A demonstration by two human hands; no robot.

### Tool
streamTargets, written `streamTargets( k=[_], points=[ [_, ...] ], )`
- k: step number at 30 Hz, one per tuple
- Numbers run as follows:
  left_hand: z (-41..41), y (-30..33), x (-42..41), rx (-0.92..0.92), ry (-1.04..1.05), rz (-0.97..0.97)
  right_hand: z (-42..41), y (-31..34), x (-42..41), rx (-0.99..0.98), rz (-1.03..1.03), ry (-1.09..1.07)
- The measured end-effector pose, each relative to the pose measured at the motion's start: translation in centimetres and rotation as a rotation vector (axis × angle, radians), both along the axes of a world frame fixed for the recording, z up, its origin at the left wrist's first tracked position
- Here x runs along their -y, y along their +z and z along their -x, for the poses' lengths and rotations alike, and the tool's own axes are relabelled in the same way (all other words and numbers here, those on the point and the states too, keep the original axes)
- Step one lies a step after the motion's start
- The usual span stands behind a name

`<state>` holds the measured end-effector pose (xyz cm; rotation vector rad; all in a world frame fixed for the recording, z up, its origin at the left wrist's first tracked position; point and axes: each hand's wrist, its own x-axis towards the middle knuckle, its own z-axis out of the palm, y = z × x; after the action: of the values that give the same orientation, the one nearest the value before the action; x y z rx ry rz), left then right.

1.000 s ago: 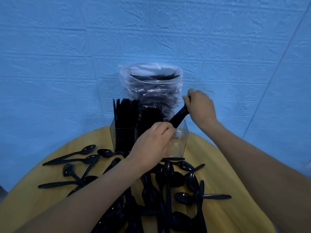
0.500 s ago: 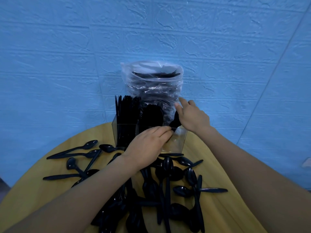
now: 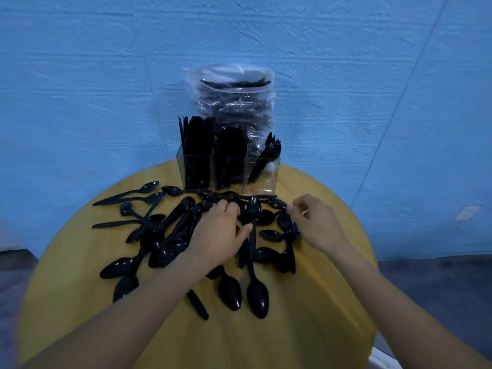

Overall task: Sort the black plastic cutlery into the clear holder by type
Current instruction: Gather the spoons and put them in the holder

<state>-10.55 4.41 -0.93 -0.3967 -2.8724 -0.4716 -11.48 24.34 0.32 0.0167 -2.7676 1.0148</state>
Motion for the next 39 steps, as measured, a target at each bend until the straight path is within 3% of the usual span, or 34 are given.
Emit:
streamTargets(
  k=[6,18,24,30,39],
  points=[
    [-2.1,-0.3,-1.2,0.091,0.101,0.168,-3.5,-1.9,1.9,0.092,-0.007,0.020],
    [-2.6,1.3,-1.3,0.250,0.156,-0.115,-4.5,-1.3,3.6,0.139,-0.063,0.036],
    [-2.1,1.3,-0.5,0.281,0.134,-0.336,-3.7,-0.6,3.6,0.178,-0.136,0.002],
    [-1.8,2.0,0.2,0.236,0.087,-0.703,-3.6,0.0,3.6,0.147,-0.147,0.001],
    [-0.4,5.5,1.1,0.153,0.096,-1.183,-3.8,3.3,4.5,-0.030,0.048,0.064]
  ],
)
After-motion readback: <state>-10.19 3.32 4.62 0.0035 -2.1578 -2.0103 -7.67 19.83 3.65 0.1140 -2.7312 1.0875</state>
